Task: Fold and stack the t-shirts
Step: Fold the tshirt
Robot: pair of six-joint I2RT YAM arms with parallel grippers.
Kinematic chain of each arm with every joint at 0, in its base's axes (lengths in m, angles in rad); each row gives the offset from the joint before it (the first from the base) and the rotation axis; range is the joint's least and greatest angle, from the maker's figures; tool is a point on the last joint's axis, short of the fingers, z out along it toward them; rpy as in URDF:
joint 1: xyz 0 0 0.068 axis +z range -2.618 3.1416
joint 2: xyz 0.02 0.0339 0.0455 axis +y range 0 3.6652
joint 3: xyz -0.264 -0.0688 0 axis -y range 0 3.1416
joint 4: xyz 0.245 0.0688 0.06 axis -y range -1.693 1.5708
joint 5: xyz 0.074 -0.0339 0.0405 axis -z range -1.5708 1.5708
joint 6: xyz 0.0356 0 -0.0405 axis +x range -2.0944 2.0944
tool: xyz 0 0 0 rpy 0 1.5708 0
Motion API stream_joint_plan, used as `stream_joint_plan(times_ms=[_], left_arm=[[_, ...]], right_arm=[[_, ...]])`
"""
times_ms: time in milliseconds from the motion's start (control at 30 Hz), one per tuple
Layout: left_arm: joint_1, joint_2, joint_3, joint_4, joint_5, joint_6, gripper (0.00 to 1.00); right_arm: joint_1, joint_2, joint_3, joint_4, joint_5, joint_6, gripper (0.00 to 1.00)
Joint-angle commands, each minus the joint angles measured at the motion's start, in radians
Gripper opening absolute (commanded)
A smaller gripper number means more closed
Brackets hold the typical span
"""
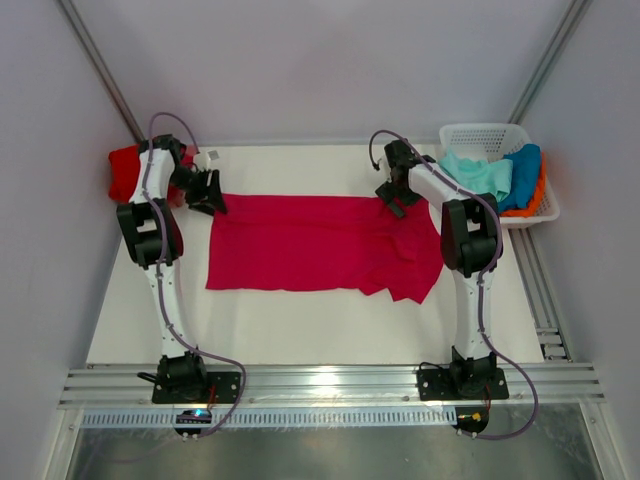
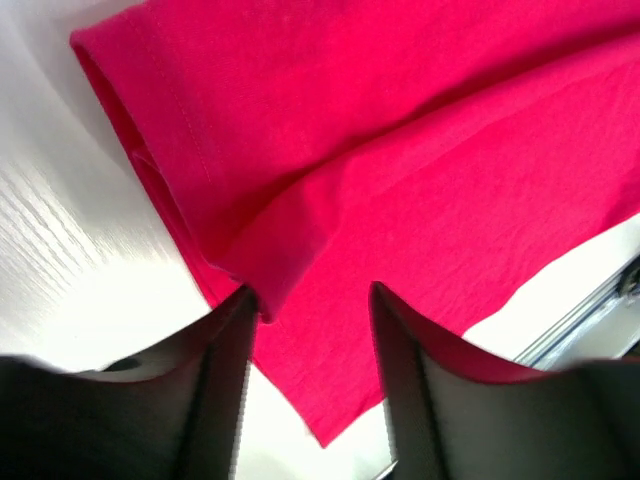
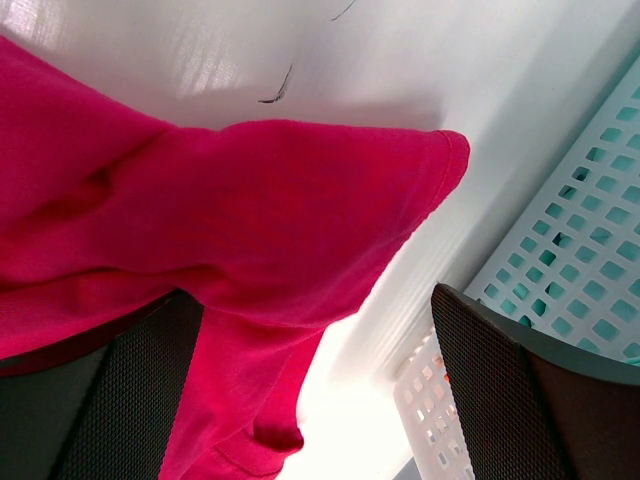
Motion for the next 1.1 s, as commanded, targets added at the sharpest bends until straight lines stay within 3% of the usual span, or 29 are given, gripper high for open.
stream_joint_plan(times_ms=[0,33,67,133,233,333,500,800,1067], left_arm=[[0.004,-0.04,0.007,-0.082,0.042,0.007,0.47],[0.005,-0.038,0.007,-0.083,0.042,0.011,0.4],[0.005,-0.037,0.007,-0.085,0.047,0.014,0.23],[0.004,-0.038,0.01,-0.101,0.051,0.023,0.0],[0.005,-0.046,0.031,-0.149,0.08,0.081,0.0],[0.013,-0.047,0.097,-0.314,0.104,0.164,0.0],[0.024,-0.222,-0.076,-0.323,0.091,0.294,0.0],[0.018,-0.308,-0.214,-0.323,0.217,0.392,0.0],[-0.056,-0.368,-0.364,-0.303,0.075,0.518,0.0]], right_arm=[[0.001,-0.001,-0.016,-0.026,-0.003,0.005,0.99],[0.002,-0.002,-0.015,-0.027,-0.006,0.004,0.99],[0.001,-0.004,-0.016,-0.027,-0.006,0.005,0.99],[0.002,-0.005,-0.019,-0.027,-0.004,0.007,0.99],[0.001,-0.011,-0.032,-0.026,-0.001,0.005,0.99],[0.001,-0.016,-0.047,-0.024,-0.001,0.007,0.99],[0.001,-0.01,-0.049,-0.029,-0.011,0.01,0.99],[0.002,-0.013,-0.03,-0.047,-0.04,0.019,0.99],[0.002,-0.036,-0.042,-0.061,-0.063,0.033,0.99]])
